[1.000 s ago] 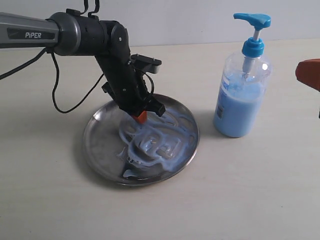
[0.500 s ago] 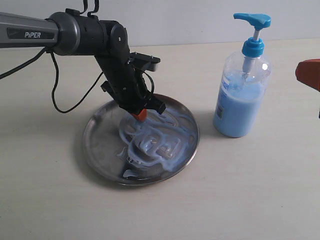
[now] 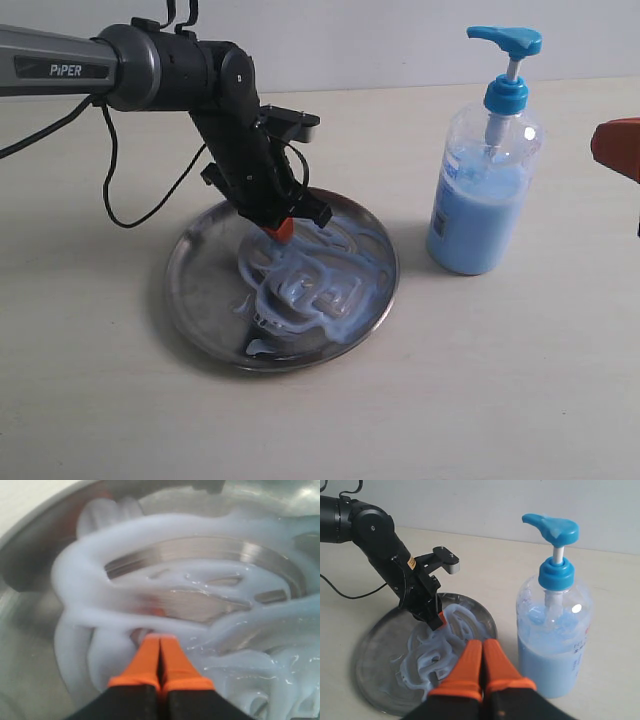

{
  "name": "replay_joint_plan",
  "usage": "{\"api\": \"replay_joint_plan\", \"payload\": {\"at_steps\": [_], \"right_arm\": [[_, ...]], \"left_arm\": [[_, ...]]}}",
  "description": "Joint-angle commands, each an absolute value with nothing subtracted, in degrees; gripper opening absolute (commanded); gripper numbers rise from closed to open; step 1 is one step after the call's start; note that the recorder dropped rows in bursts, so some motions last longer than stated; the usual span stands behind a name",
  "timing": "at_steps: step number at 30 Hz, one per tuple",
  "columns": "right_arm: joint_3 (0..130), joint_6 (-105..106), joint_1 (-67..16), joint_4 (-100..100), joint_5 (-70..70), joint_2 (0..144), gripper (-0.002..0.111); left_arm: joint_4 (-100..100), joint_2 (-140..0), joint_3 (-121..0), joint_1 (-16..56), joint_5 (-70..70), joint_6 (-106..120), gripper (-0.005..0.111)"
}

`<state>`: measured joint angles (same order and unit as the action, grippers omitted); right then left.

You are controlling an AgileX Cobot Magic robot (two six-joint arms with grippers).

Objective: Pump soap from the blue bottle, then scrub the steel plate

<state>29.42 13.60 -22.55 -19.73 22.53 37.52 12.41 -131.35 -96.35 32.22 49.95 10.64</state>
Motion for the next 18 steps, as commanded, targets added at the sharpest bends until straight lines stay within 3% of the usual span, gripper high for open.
{"api": "replay_joint_plan", "payload": {"at_steps": [1,18], "right_arm": [[29.47,13.91,-22.59,-19.73,22.21,37.36,0.000],[29.47,13.91,-22.59,-19.73,22.21,37.36,0.000]], "left_arm": [[12.72,-132.25,-96.47,31.98,49.66,10.08,0.000],[14.06,-132.36,-96.47,31.98,54.08,10.33,0.000]]}}
